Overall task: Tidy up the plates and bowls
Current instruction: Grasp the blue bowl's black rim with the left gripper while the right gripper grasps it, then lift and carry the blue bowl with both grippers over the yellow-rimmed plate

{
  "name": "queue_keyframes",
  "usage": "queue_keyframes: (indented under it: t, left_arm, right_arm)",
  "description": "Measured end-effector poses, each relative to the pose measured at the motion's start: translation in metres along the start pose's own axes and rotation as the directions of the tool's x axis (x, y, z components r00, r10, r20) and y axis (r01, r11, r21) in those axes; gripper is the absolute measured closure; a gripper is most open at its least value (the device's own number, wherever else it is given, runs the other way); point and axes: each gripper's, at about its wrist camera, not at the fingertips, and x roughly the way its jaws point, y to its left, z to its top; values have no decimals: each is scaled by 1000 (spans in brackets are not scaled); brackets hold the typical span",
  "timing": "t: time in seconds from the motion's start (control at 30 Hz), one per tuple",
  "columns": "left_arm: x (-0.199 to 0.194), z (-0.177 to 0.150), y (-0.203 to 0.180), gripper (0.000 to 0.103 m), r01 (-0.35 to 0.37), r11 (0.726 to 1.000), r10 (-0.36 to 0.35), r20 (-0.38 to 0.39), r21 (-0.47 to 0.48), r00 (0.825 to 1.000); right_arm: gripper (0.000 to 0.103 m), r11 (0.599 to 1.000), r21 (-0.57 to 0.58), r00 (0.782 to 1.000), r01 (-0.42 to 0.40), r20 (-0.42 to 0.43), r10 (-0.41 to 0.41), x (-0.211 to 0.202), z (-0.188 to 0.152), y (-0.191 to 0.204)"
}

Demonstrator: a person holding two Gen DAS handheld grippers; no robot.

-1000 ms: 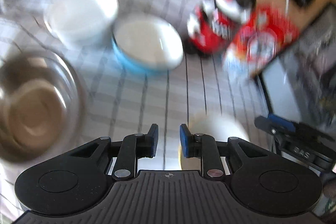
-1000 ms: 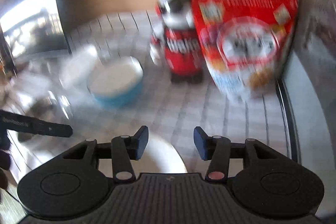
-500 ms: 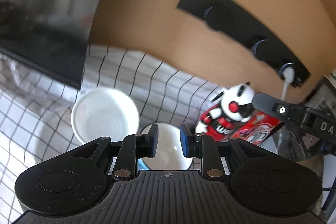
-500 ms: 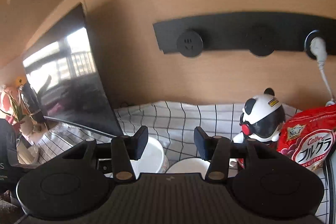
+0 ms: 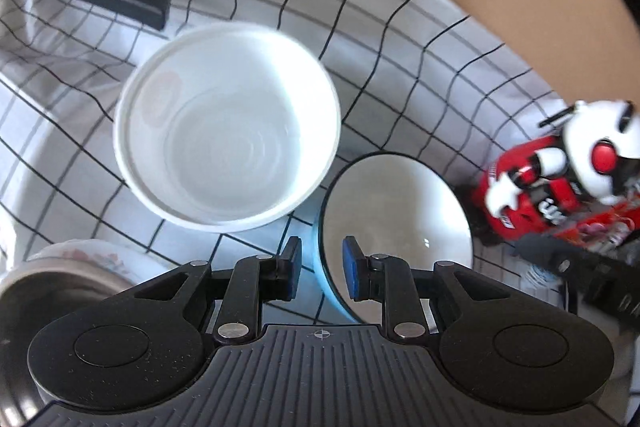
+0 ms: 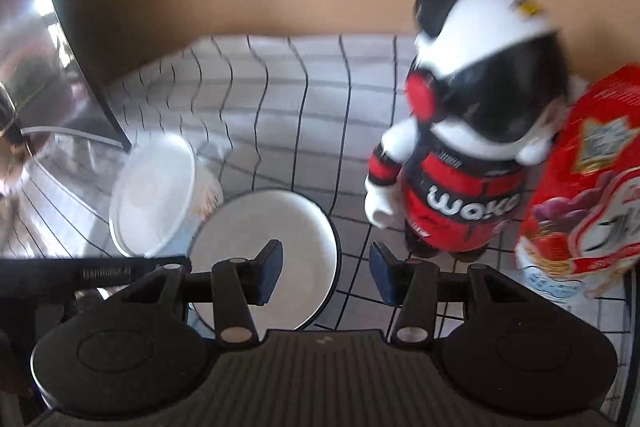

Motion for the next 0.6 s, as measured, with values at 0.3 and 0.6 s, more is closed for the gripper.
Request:
queue_keyframes:
  t: [0.3, 0.6]
  left_arm:
    - [38, 4, -3, 79, -37, 999, 37, -35, 8, 999]
    - [63, 6, -6, 72, 16, 1000, -14, -88, 24, 996]
  right_arm:
    - [55, 997, 74, 997, -11, -76, 16, 61, -7, -17]
    - [63, 991, 126, 990, -48, -128, 64, 93, -9, -17]
